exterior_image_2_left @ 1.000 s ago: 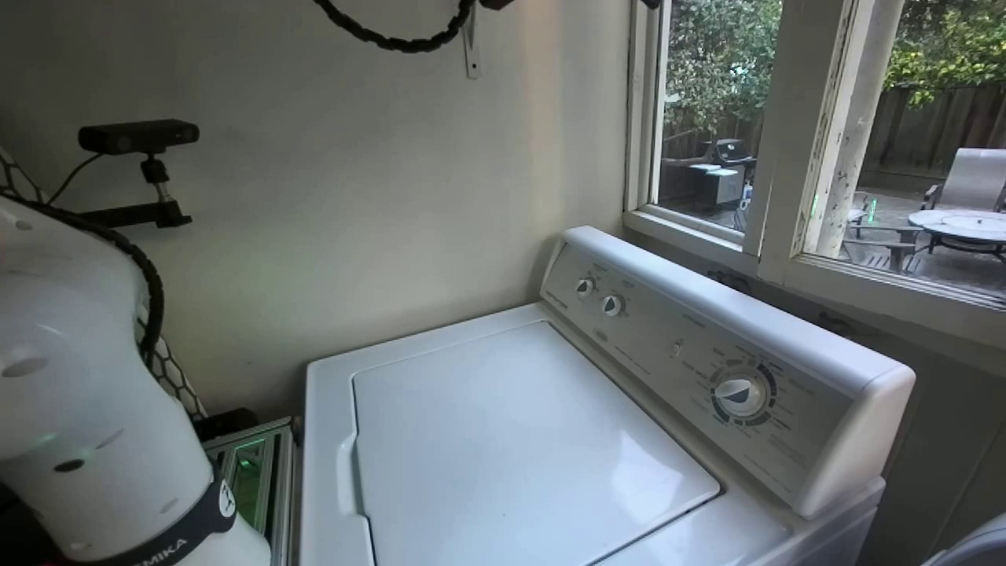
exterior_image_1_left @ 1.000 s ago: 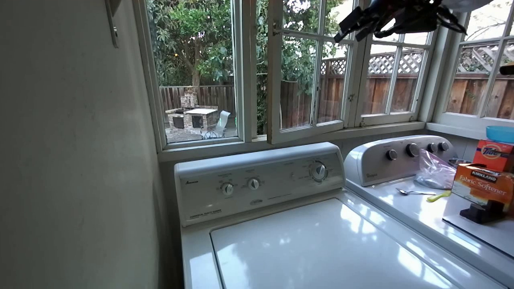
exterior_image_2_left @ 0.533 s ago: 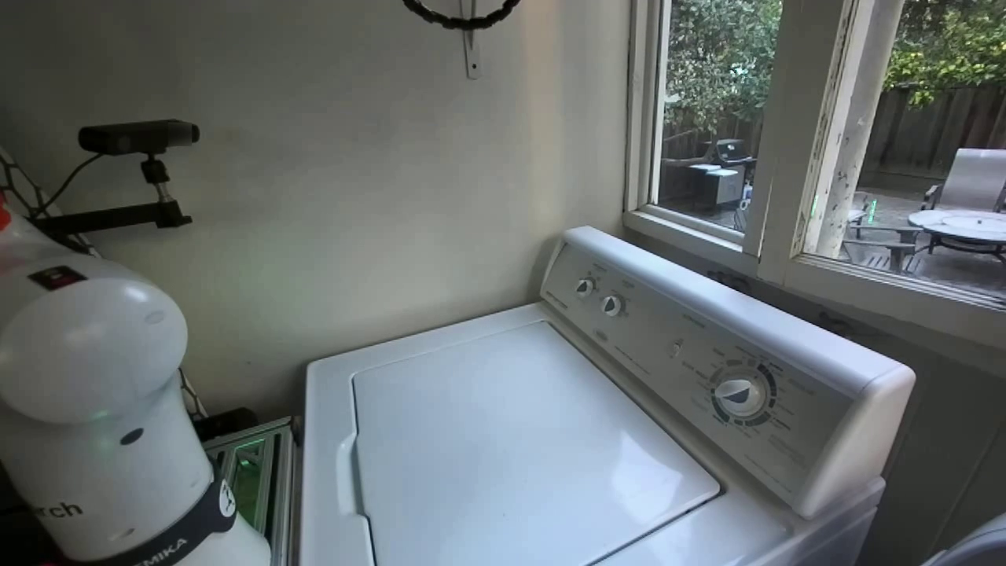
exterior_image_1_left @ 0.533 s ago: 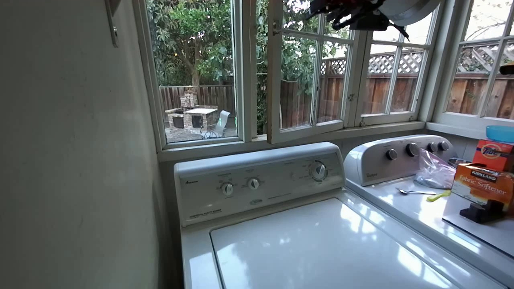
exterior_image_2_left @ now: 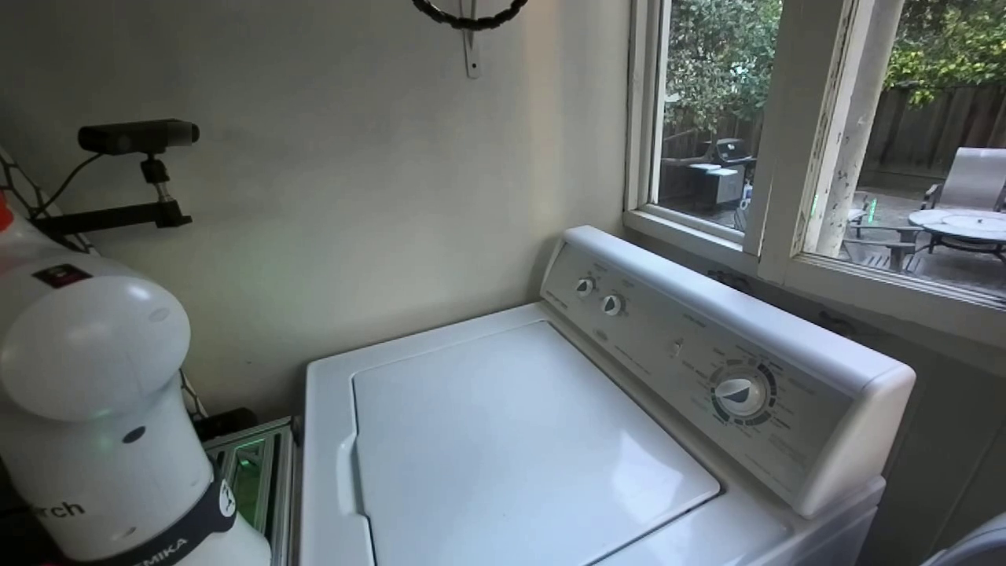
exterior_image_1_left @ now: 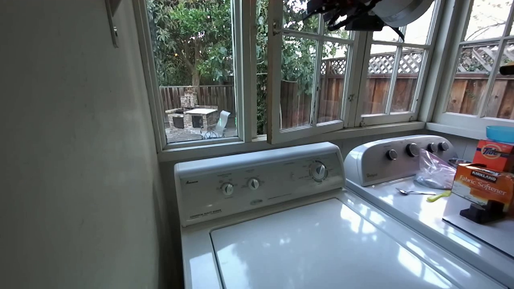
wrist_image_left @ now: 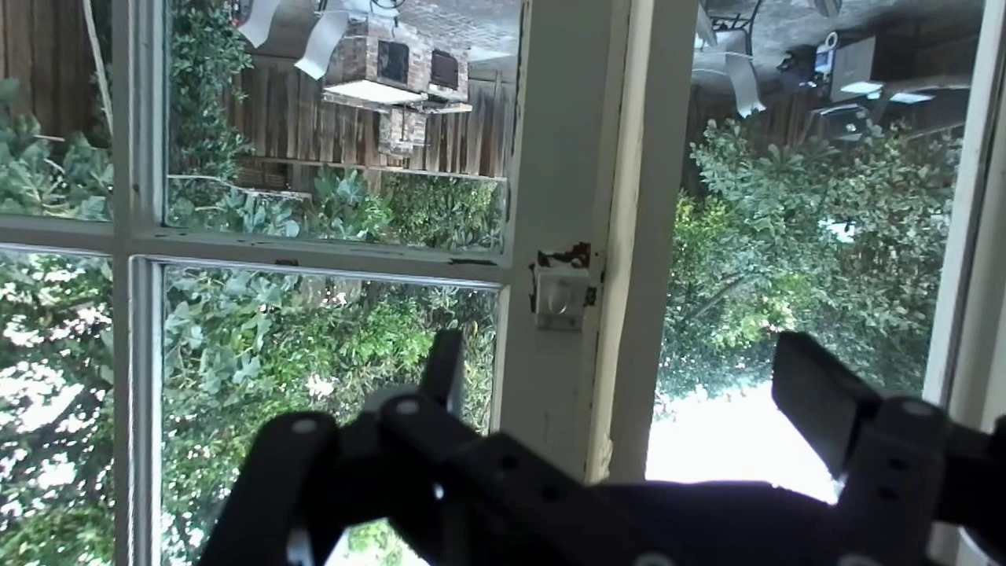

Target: Push closed the window

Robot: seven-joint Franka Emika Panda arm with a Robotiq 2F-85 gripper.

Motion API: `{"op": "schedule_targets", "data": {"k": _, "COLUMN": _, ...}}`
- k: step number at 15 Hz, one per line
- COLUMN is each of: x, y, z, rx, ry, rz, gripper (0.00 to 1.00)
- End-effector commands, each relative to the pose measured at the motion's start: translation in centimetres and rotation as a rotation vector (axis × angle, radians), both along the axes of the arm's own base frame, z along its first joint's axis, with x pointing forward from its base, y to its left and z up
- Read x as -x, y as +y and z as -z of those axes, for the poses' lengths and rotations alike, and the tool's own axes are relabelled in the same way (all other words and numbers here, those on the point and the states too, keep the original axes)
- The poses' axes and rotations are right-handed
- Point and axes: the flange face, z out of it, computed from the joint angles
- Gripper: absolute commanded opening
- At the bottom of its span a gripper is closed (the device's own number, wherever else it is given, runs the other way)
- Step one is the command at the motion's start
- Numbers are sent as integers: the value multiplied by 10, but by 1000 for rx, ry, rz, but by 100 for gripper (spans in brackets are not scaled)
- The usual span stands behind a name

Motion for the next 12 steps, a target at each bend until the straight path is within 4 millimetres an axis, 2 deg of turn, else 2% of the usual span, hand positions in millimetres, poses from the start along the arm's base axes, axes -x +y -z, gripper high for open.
{"op": "schedule_targets", "data": {"k": 1, "x": -20, "y": 2, "z": -8, "rx": -20, "ry": -39, "rz": 28, "gripper": 100}}
{"op": "schedule_targets", "data": {"k": 7, "x": -60, "y": -12, "z": -31, "rx": -4, "ry": 56, "rz": 92, "gripper": 100}}
{"op": "schedule_targets", "data": {"k": 12, "x": -91, "y": -2, "z": -56, "rx": -17, "ry": 262, "rz": 100, "gripper": 100}}
